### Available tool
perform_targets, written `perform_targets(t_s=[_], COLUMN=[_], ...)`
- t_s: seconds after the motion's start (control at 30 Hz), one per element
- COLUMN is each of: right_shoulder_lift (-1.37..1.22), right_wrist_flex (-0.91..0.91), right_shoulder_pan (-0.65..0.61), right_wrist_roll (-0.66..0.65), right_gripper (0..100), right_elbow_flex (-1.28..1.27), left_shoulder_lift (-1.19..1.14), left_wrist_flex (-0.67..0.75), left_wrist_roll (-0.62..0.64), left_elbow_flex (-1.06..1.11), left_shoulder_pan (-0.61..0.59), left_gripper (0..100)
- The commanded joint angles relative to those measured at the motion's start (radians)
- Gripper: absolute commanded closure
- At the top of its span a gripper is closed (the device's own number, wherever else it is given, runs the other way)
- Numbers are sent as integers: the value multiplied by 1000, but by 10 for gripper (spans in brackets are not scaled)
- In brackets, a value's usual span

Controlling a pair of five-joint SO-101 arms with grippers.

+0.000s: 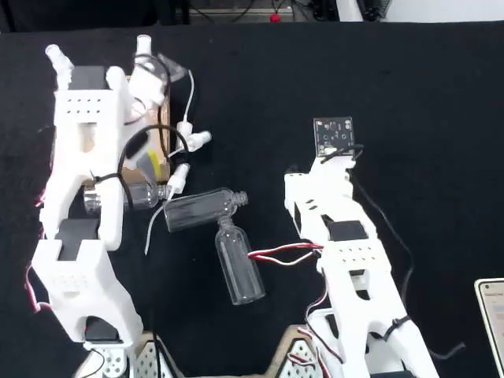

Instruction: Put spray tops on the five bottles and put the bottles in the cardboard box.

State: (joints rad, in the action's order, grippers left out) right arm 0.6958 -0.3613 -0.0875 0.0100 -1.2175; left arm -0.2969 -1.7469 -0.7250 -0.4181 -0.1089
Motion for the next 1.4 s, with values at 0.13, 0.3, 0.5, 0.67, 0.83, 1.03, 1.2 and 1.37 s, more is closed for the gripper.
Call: perform_targets(t_s=[0.13, 0.3, 0.5, 0.67, 0.83, 1.03, 1.2, 1.37], right_shoulder_lift=[-2, -2, -2, -2, -2, -2, -2, -1], right_wrist_flex=[26, 26, 26, 26, 26, 28, 28, 28], right_shoulder_pan=[12, 12, 12, 12, 12, 12, 18, 20], right_wrist_roll=[-8, -8, -8, -8, -8, -8, -8, -8], right_gripper=[884, 884, 884, 884, 884, 884, 884, 884], right_elbow_flex=[12, 12, 12, 12, 12, 12, 12, 10], left_shoulder_lift=[61, 35, -28, 0, 64, 95, 86, 78], left_wrist_flex=[110, 141, 140, 137, 138, 69, 54, 55], left_wrist_roll=[-9, 8, 28, 28, 28, 28, 28, 28], left_elbow_flex=[90, 90, 79, 79, 81, 81, 91, 58], left_shoulder_pan=[24, 51, 90, 101, 111, 226, 334, 335], left_gripper=[755, 756, 923, 949, 950, 950, 950, 945])
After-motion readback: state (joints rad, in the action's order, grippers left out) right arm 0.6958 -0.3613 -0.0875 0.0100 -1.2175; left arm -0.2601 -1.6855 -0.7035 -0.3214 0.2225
